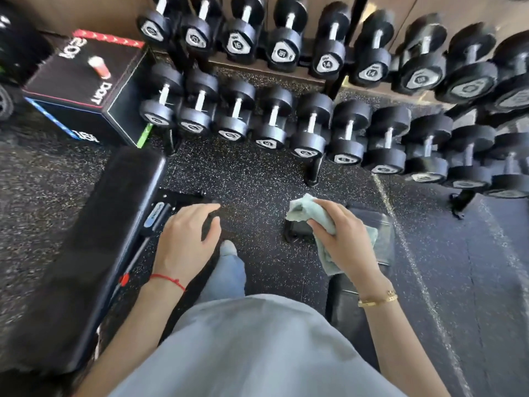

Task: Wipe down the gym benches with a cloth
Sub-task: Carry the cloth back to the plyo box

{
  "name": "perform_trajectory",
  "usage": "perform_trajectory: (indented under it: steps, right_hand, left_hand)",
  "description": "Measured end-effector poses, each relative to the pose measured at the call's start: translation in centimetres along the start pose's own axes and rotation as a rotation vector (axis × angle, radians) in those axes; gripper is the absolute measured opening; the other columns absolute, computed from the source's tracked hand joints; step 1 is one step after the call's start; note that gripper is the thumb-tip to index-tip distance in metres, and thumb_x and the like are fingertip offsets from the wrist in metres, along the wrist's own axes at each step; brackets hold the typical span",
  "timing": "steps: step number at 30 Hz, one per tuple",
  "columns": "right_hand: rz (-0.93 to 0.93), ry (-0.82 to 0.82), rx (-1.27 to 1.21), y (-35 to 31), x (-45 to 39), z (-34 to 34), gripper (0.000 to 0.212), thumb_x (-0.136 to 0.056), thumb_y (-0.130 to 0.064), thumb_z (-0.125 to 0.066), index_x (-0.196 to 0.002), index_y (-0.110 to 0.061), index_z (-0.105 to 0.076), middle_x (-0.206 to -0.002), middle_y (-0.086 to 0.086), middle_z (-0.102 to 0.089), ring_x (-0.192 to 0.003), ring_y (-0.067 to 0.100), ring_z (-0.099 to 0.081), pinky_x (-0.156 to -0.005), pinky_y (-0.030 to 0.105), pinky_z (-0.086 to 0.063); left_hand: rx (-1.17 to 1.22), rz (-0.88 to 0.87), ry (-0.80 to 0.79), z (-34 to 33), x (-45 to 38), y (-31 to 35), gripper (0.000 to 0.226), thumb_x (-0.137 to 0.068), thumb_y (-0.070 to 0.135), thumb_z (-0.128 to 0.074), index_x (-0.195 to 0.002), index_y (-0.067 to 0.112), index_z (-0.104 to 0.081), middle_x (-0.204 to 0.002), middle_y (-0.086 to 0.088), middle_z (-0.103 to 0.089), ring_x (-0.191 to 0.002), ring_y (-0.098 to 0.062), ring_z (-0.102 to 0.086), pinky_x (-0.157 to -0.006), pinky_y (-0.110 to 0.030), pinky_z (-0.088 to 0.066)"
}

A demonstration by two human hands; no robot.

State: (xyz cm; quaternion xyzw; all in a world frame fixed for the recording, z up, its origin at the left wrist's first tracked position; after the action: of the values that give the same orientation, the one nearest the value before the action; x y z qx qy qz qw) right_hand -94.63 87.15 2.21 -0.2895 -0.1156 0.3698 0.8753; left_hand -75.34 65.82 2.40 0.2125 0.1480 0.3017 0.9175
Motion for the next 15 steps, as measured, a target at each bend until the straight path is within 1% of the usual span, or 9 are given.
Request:
perform_trajectory:
  steps: [4,6,9,12,15]
  right_hand:
    - [0.071,-0.042,0.003,-1.9,-6.8,-2.0,0.036,-0.093,-0.039,-0.059,-0.127,-0.024,-0.057,-0.118,-0.01,-0.063,-0.1,0.007,-0.057,-0.082,0.016,-0.039]
    - [0.099,-0.059,0.001,-3.1,-10.4,-3.1,0.037,-0.093,-0.041,-0.058,-0.127,-0.024,-0.057,-0.117,-0.011,-0.062,-0.098,0.006,-0.057,-0.079,0.014,-0.037]
    - [0.115,-0.085,-0.01,-5.4,-16.4,-5.1,0.039,-0.093,-0.041,-0.059,-0.128,-0.023,-0.057,-0.118,-0.011,-0.063,-0.101,0.006,-0.058,-0.084,0.017,-0.042]
    - [0.14,-0.108,-0.023,-8.5,-22.9,-7.0,0.039,-0.092,-0.04,-0.06,-0.127,-0.023,-0.057,-0.118,-0.011,-0.063,-0.103,0.006,-0.057,-0.087,0.014,-0.04]
    - [0.174,-0.114,-0.031,-11.6,-29.1,-8.8,0.039,-0.092,-0.041,-0.059,-0.127,-0.024,-0.057,-0.12,-0.012,-0.062,-0.106,0.006,-0.056,-0.087,0.012,-0.036]
  left_hand:
    - [0.0,0.071,0.049,0.6,-3.9,-3.0,0.025,-0.09,0.017,-0.061,-0.114,0.016,-0.068,-0.11,0.0,-0.07,-0.106,-0.017,-0.062,-0.096,-0.03,-0.045]
    - [-0.009,0.094,0.076,1.4,-6.4,-4.7,0.024,-0.089,0.015,-0.063,-0.112,0.015,-0.069,-0.108,-0.001,-0.071,-0.104,-0.019,-0.064,-0.094,-0.03,-0.046]
    - [-0.043,0.106,0.126,3.1,-11.0,-7.8,0.022,-0.086,0.012,-0.067,-0.108,0.012,-0.07,-0.103,-0.004,-0.072,-0.096,-0.022,-0.066,-0.089,-0.028,-0.044]
    - [-0.062,0.126,0.125,5.1,-16.2,-11.2,0.022,-0.087,0.012,-0.065,-0.109,0.012,-0.069,-0.105,-0.003,-0.071,-0.099,-0.024,-0.066,-0.089,-0.038,-0.05]
    - [-0.08,0.131,0.114,6.8,-21.3,-14.6,0.024,-0.09,0.015,-0.061,-0.112,0.012,-0.068,-0.109,-0.002,-0.07,-0.104,-0.02,-0.064,-0.093,-0.039,-0.05]
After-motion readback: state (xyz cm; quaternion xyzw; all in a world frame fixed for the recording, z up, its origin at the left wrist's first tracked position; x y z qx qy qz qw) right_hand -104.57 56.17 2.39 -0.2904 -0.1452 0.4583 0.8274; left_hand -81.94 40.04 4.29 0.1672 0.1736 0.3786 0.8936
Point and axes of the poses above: each hand's wrist, its own x-axis away from the middle knuckle, its own z-axis out of the back of the hand, y = z × x, the point moved 5 cm from there along -x, towards the middle knuckle
